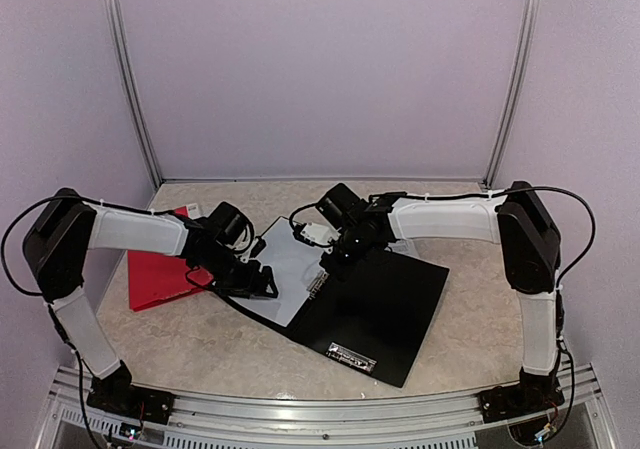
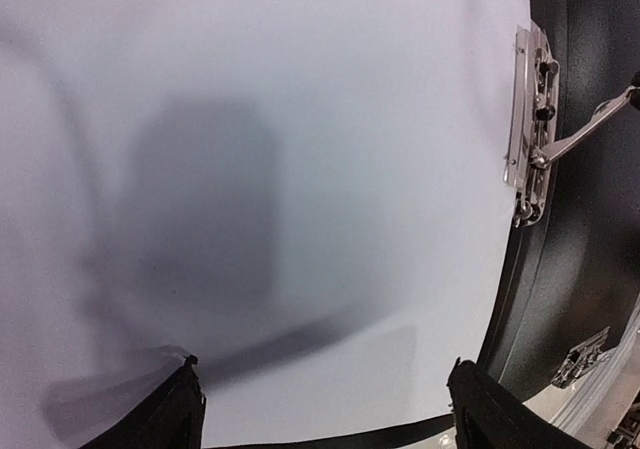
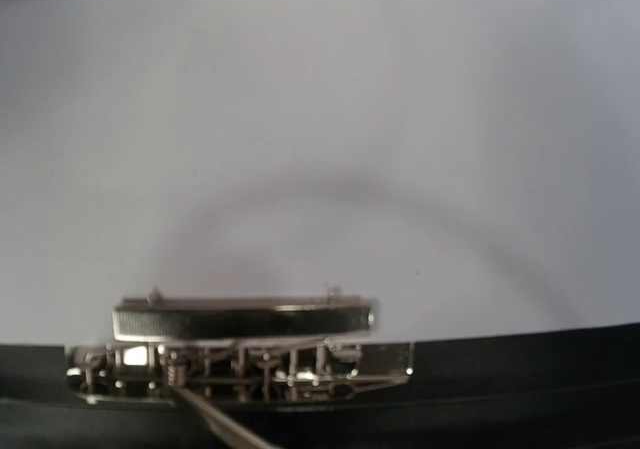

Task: Put the files into the folder
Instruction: Clamp the file and folder together.

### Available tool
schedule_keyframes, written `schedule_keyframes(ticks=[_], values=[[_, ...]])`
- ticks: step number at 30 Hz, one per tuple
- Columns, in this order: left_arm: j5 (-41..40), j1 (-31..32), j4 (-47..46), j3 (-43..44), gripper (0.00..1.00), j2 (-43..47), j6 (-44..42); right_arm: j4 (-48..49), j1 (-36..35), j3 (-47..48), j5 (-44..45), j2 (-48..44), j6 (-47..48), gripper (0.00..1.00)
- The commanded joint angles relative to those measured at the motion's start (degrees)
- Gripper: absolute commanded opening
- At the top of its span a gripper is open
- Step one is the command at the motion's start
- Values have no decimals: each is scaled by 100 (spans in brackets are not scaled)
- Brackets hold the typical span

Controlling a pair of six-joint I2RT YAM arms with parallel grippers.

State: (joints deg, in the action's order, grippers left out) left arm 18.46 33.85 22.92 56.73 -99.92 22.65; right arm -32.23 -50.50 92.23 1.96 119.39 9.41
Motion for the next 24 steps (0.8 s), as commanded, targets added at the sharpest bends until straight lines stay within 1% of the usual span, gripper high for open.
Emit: schedule_keyframes(ticks=[1, 4, 9, 13, 15, 18, 21, 24], values=[[-730, 241, 333, 27, 83, 177, -265, -139, 36, 93, -141, 175, 20, 0], [-992, 423, 120, -35, 84, 334, -354, -120, 38, 73, -260, 110, -22, 0], [-1695, 816, -381, -324, 88, 785, -571, -65, 57, 35, -596, 19, -153, 0], [-1823, 948, -775, -589, 92, 1125, -596, -52, 58, 56, -690, 10, -224, 0], [-1976, 1020, -1051, -797, 93, 1285, -623, -50, 66, 88, -728, 14, -250, 0], [-2159, 1218, -1734, -1204, 96, 1576, -735, -76, 81, 124, -757, 14, -279, 0], [-2393, 1420, -2109, -1417, 97, 1688, -800, -103, 100, 153, -771, 22, -303, 0], [-2669, 1706, -2500, -1491, 96, 1545, -885, -105, 109, 182, -800, 30, -317, 0]])
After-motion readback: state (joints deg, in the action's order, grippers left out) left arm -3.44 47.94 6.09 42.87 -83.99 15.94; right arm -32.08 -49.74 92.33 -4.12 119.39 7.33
